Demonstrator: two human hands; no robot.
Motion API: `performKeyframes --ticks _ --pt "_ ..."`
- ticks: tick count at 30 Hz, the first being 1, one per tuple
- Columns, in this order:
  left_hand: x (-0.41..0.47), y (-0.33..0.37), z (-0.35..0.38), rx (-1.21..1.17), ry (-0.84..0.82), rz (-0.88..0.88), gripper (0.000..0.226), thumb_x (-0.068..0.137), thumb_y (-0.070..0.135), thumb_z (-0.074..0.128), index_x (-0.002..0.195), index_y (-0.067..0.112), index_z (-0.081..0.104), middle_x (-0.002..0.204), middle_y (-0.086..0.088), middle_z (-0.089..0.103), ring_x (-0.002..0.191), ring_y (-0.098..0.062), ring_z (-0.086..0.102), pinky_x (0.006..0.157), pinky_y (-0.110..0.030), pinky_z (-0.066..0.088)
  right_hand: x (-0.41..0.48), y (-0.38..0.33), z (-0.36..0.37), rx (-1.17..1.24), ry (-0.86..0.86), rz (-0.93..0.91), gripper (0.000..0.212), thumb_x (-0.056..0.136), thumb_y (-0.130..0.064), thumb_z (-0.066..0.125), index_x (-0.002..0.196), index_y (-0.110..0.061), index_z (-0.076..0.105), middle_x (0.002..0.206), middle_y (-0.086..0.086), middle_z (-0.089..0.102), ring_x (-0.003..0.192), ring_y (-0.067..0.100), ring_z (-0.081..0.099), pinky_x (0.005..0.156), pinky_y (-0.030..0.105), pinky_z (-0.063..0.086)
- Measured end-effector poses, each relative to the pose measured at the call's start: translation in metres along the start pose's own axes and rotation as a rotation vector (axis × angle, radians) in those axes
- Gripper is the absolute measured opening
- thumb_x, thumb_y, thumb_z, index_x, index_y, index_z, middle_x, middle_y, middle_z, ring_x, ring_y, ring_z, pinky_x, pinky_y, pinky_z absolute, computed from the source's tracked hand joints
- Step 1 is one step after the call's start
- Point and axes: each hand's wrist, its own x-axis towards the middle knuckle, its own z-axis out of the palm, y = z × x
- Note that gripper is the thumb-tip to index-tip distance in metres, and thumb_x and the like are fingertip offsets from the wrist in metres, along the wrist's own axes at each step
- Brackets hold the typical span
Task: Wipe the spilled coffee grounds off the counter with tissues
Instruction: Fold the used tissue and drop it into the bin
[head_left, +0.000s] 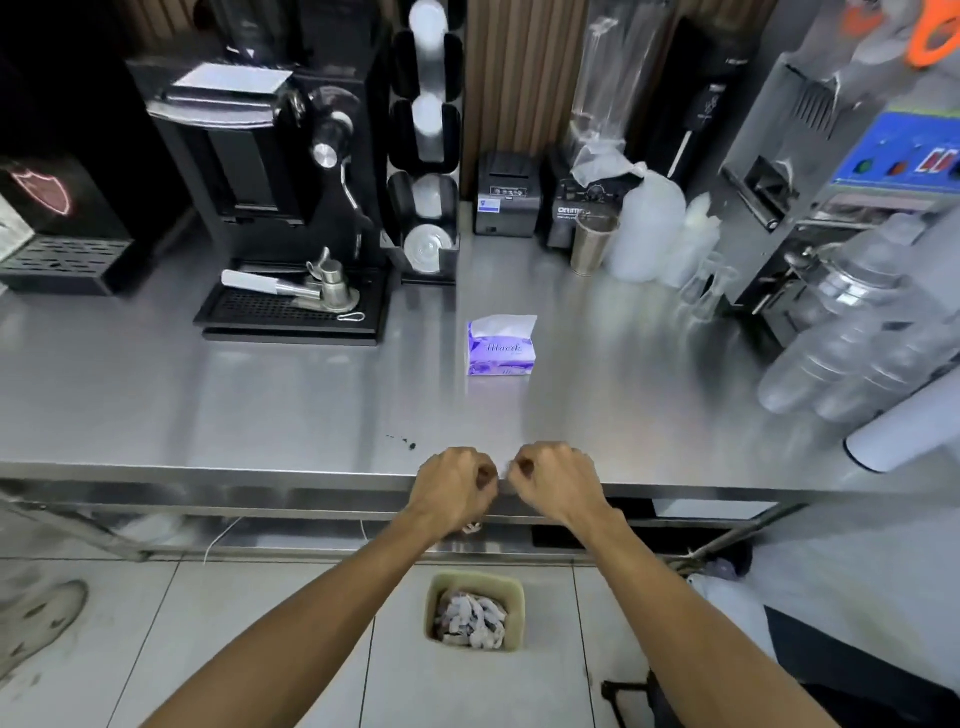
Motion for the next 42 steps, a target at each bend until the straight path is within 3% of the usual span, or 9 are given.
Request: performKeyframes --ticks 9,14,17,20,25,28,31,39,42 --pt "0.054 -0.006 -0.046 -0.023 0.059 -0.107 0.022 0.084 0.035 0.058 0.096 0.026 0.074 0.099 0.007 0.073 0.087 -0.018 0.065 0.076 -0.03 0.053 0.061 0.0 -0.037 0.015 0.037 0.003 0.026 0.085 -0.035 0.05 0.088 -0.02 0.072 0.09 0.0 0.072 0.077 0.024 0.063 0.073 0.031 0.051" --pt "0.099 -0.02 -0.063 -0.003 0.085 -0.097 0.028 0.085 0.033 0.061 0.109 0.022 0.07 0.114 0.003 0.068 0.104 -0.021 0.061 0.089 -0.033 0.047 0.108 -0.003 -0.052 -0.02 0.078 0.016 0.023 0.085 -0.028 0.052 0.091 -0.015 0.069 0.095 0.004 0.068 0.083 0.028 0.061 0.067 0.029 0.041" --pt "0.129 -0.031 -0.068 -0.012 0.057 -0.082 0.047 0.081 0.036 0.067 0.124 0.021 0.056 0.125 -0.001 0.059 0.112 -0.026 0.054 0.093 -0.037 0.043 0.139 -0.004 -0.054 -0.035 0.07 0.025 0.023 0.087 -0.023 0.055 0.103 -0.012 0.067 0.11 0.006 0.062 0.099 0.029 0.057 0.072 0.03 0.04" --pt "0.161 -0.042 -0.067 -0.066 0.017 -0.092 0.079 0.073 0.041 0.076 0.139 0.021 0.037 0.139 -0.001 0.044 0.122 -0.026 0.045 0.101 -0.039 0.038 0.169 -0.005 -0.049 -0.042 0.047 0.022 0.036 0.088 -0.018 0.056 0.124 -0.014 0.059 0.128 0.004 0.053 0.117 0.026 0.047 0.087 0.032 0.04" --pt "0.203 -0.063 -0.055 -0.104 -0.157 -0.061 0.118 0.061 0.051 0.083 0.152 0.019 0.016 0.152 -0.001 0.03 0.135 -0.027 0.032 0.109 -0.041 0.031 0.206 -0.008 -0.033 -0.025 0.046 0.009 0.048 0.085 -0.015 0.06 0.133 -0.013 0.053 0.133 0.007 0.053 0.122 0.03 0.044 0.099 0.037 0.035" --pt "0.217 -0.069 -0.052 -0.101 -0.24 -0.036 0.104 0.06 0.048 0.083 0.145 0.026 0.028 0.143 0.0 0.041 0.131 -0.028 0.036 0.105 -0.039 0.033 0.218 -0.009 -0.029 -0.028 0.11 -0.028 0.023 0.088 -0.014 0.055 0.108 -0.01 0.066 0.111 0.007 0.063 0.11 0.03 0.052 0.095 0.036 0.038" --pt "0.222 -0.071 -0.06 -0.074 -0.215 0.023 0.069 0.058 0.044 0.082 0.117 0.028 0.048 0.119 0.001 0.055 0.114 -0.03 0.05 0.089 -0.035 0.04 0.222 -0.01 -0.035 0.063 0.231 -0.065 0.015 0.091 -0.016 0.051 0.095 -0.011 0.064 0.097 0.005 0.064 0.097 0.028 0.056 0.092 0.038 0.042" --pt "0.226 -0.076 -0.068 -0.062 -0.244 0.051 0.085 0.058 0.045 0.084 0.13 0.023 0.042 0.126 0.0 0.049 0.118 -0.027 0.041 0.096 -0.035 0.036 0.213 -0.029 -0.072 0.366 0.477 -0.07 0.014 0.099 -0.025 0.042 0.106 -0.02 0.054 0.104 -0.009 0.059 0.096 0.015 0.055 0.087 0.026 0.041" --pt "0.22 -0.073 -0.071 -0.276 -0.264 0.012 0.091 0.051 0.056 0.087 0.127 0.03 0.045 0.121 0.007 0.052 0.118 -0.019 0.042 0.096 -0.019 0.037 0.208 -0.039 -0.086 0.462 0.499 -0.114 0.009 0.102 -0.024 0.041 0.107 -0.024 0.048 0.102 -0.012 0.056 0.089 0.009 0.054 0.078 0.016 0.039"
